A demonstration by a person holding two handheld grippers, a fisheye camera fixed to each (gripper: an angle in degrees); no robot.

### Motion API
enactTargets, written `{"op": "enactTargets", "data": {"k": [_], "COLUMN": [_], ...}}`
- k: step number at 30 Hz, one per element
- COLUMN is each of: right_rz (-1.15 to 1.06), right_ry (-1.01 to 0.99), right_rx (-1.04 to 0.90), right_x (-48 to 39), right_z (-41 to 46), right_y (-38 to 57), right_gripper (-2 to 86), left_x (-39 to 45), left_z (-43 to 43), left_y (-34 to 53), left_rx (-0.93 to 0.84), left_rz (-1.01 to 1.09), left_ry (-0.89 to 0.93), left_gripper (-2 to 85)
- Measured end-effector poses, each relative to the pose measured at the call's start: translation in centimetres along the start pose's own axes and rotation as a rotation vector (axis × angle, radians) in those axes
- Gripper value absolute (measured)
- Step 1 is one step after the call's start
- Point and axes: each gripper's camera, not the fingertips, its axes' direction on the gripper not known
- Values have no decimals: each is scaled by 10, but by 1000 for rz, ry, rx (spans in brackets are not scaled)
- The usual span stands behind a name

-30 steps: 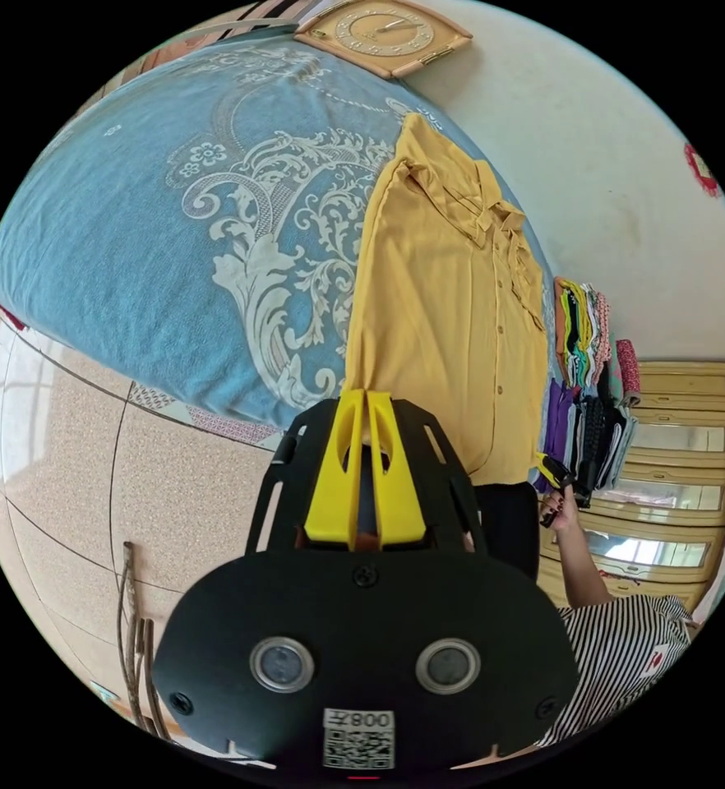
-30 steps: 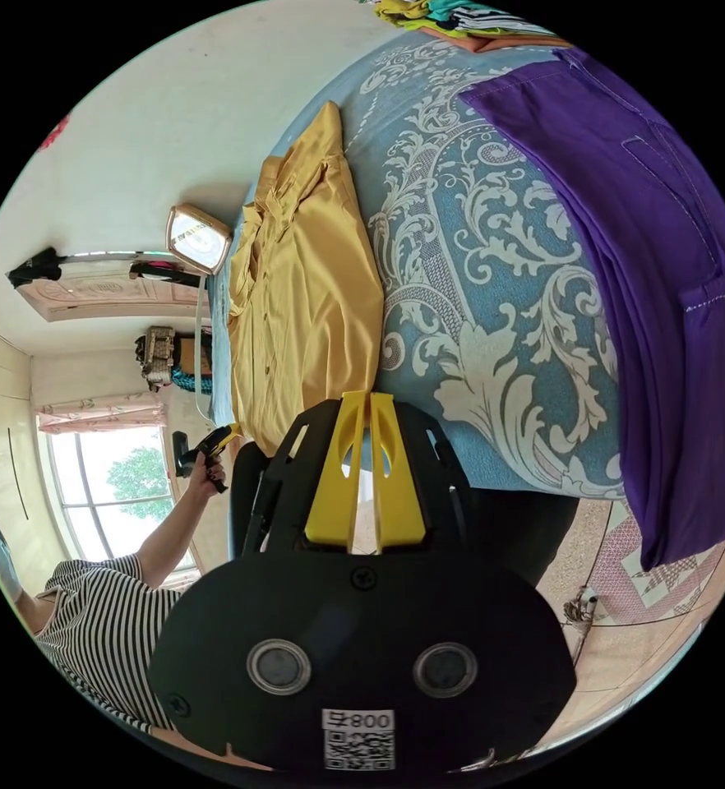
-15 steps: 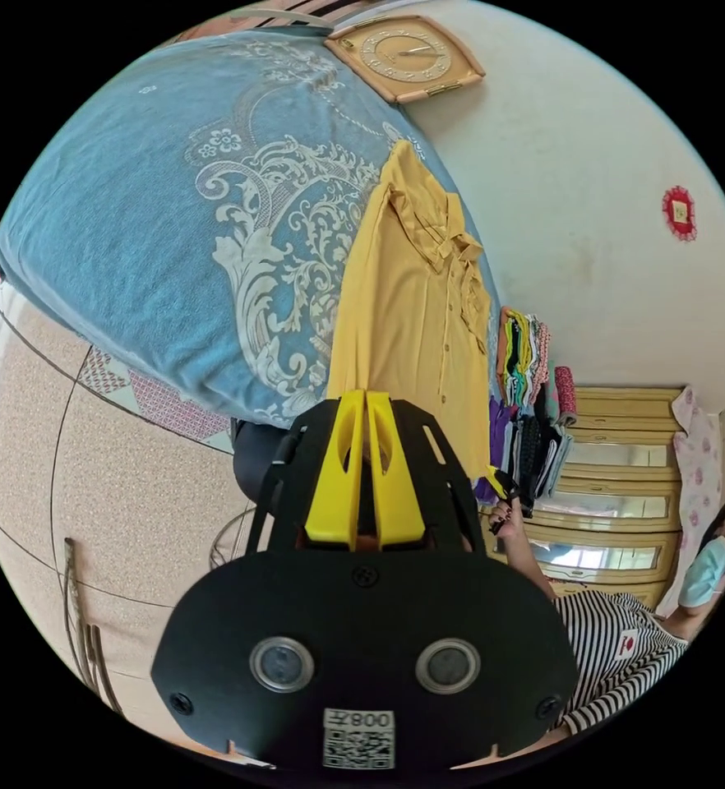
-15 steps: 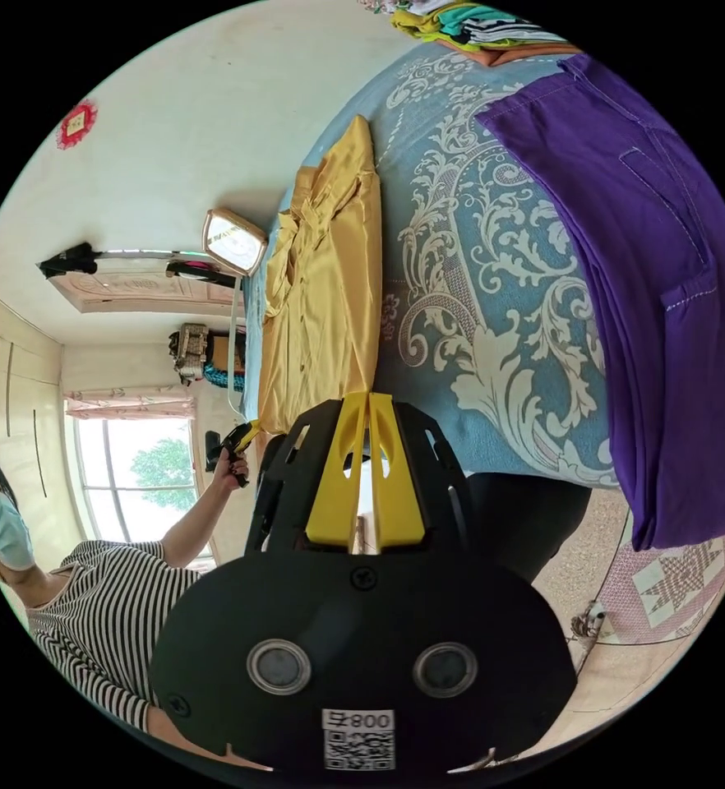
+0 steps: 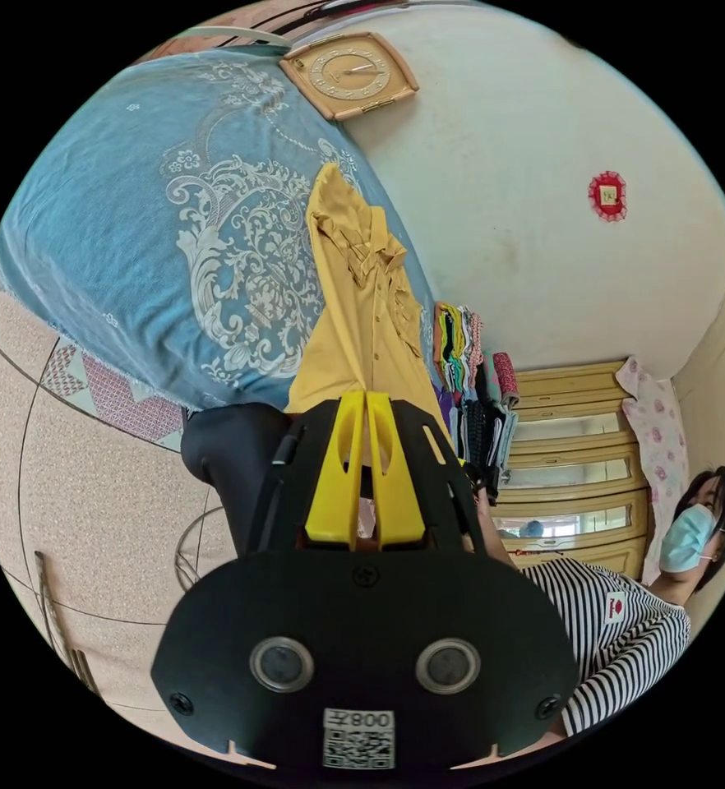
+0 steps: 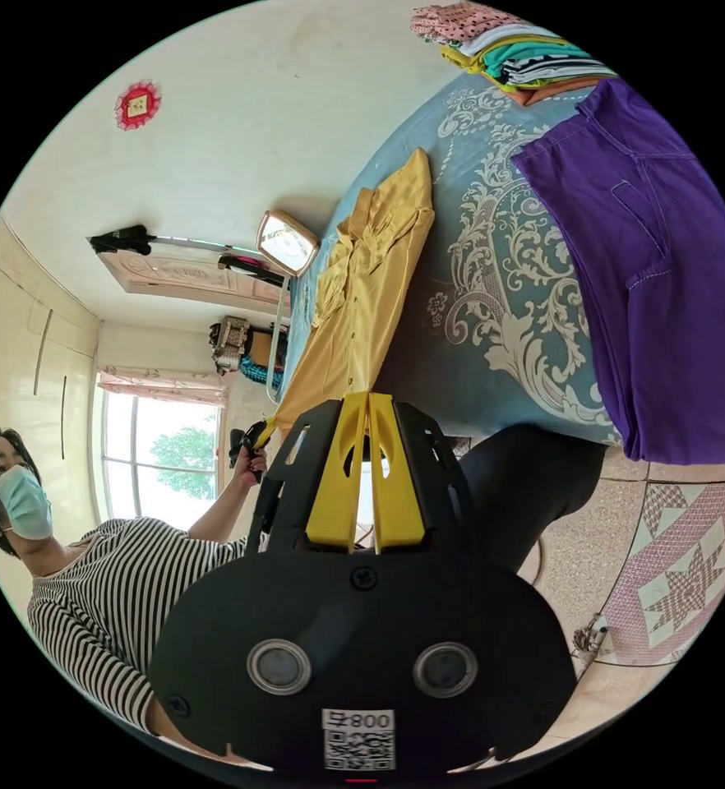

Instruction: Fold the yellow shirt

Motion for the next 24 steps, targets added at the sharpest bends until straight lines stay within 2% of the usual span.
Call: {"op": "enactTargets", "data": {"k": [15,24], "right_rz": [-98,-132], "right_ry": [-16,-22], "right_rx": [40,23], "right_x": [-35,-55], "right_z": [-59,-50], "right_y": [38,-3], "right_gripper": [0,1], "left_x": [27,41], "left_z": [-36,-25], "left_y": [39,12], "left_rx": [6,4], "left_rz": [94,104], "left_ry": [160,200], "left_gripper": [1,1]}}
